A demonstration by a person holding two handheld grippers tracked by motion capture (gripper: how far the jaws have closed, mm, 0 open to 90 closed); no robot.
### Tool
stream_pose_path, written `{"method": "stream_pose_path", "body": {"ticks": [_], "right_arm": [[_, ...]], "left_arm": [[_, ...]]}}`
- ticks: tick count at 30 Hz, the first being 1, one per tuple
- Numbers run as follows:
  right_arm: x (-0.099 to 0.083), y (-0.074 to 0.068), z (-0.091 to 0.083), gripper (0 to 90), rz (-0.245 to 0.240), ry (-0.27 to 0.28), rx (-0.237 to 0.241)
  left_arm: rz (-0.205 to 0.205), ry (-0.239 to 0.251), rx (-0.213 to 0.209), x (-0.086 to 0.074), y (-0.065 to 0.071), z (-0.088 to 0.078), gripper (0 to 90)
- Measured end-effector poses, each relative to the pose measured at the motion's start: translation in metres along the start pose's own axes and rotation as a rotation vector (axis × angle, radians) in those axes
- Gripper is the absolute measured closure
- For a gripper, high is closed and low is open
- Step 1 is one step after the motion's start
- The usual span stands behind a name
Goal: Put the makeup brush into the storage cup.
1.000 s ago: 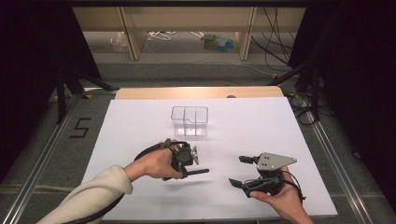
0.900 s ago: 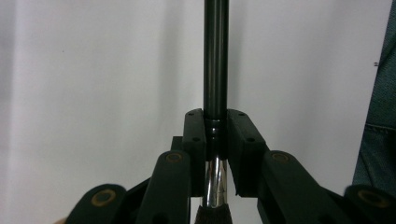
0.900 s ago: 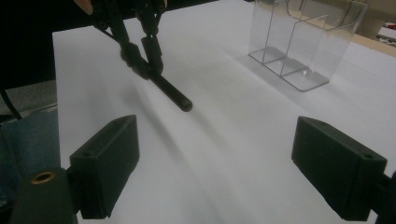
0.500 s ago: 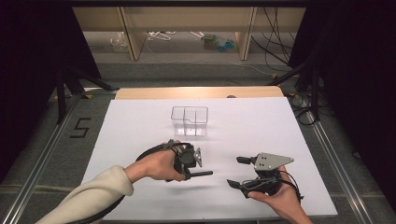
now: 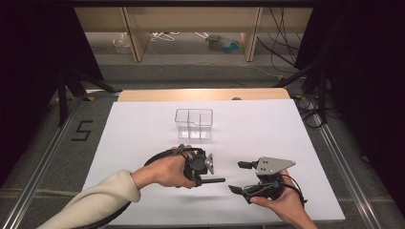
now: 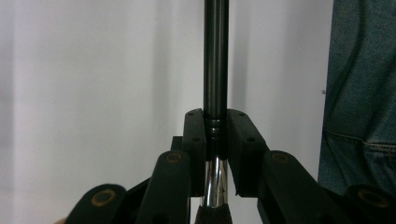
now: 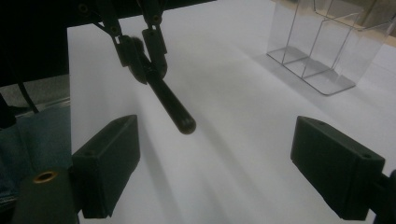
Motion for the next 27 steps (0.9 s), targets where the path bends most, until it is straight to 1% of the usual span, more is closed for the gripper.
{"method": "stream_pose_path", "body": {"ticks": [3,4,5,6,7,8,9,10,11,12,13,17,18,19,21,22,23,26,27], "right_arm": [[0.001,-0.001,0.002,17.7,0.0,0.003,0.006],[0.002,-0.002,0.004,18.1,-0.005,0.013,0.007],[0.001,-0.002,0.004,18.4,-0.005,0.009,0.012],[0.001,-0.003,0.004,19.1,-0.009,-0.002,0.02],[0.001,-0.004,0.006,20.2,-0.01,0.003,0.018],[0.002,-0.004,0.007,20.7,-0.011,0.011,0.016],[0.001,-0.005,0.006,21.4,-0.017,-0.007,0.023],[0.001,-0.005,0.006,22.2,-0.018,-0.007,0.028],[0.001,-0.006,0.007,23.3,-0.018,-0.006,0.032],[0.001,-0.006,0.007,24.6,-0.02,-0.01,0.037],[0.001,-0.007,0.007,25.3,-0.024,-0.011,0.041],[0.002,-0.009,0.009,29.7,-0.031,-0.008,0.05],[0.002,-0.009,0.01,31.0,-0.037,-0.003,0.054],[0.001,-0.01,0.01,33.0,-0.039,-0.017,0.064],[0.001,-0.012,0.012,35.0,-0.042,-0.018,0.067],[0.001,-0.012,0.013,36.1,-0.044,-0.016,0.069],[0.0,-0.013,0.012,37.4,-0.049,-0.031,0.077],[0.001,-0.015,0.013,41.8,-0.06,-0.027,0.085],[0.0,-0.016,0.013,43.2,-0.066,-0.035,0.086]], "left_arm": [[0.001,0.01,-0.004,0.005,0.003,-0.002,78.0],[0.008,0.011,0.001,0.006,0.003,-0.003,78.0],[0.018,0.009,0.003,0.007,0.003,-0.004,78.0],[0.013,0.012,-0.006,0.008,0.005,-0.004,77.9],[0.027,0.013,0.004,0.009,0.005,-0.005,78.0],[0.024,0.021,0.007,0.011,0.006,-0.005,78.0],[0.032,0.019,0.008,0.012,0.006,-0.005,78.0],[0.034,0.016,0.002,0.012,0.007,-0.006,77.9],[0.037,0.023,0.009,0.014,0.007,-0.006,77.9],[0.038,0.02,0.0,0.015,0.009,-0.006,78.0],[0.049,0.021,0.007,0.016,0.008,-0.006,78.0],[0.053,0.028,0.003,0.02,0.01,-0.005,77.9],[0.067,0.028,0.006,0.021,0.01,-0.005,77.9],[0.065,0.034,0.006,0.022,0.011,-0.005,77.9],[0.081,0.031,0.008,0.024,0.012,-0.005,77.9],[0.08,0.035,0.003,0.026,0.013,-0.004,77.9],[0.088,0.035,0.008,0.027,0.012,-0.005,77.9],[0.096,0.039,0.002,0.029,0.014,-0.005,77.9],[0.098,0.04,0.002,0.03,0.015,-0.005,77.9]]}}
Point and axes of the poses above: each handheld gripper's, and its own axes: z roughly forward along the jaws, x roughly out of its top, y roughly to its right, the point moved 9 cm from there along z, roughly forward along the jaws, and after that the axes turned 5 degrees about -y, right-handed, at the moved point
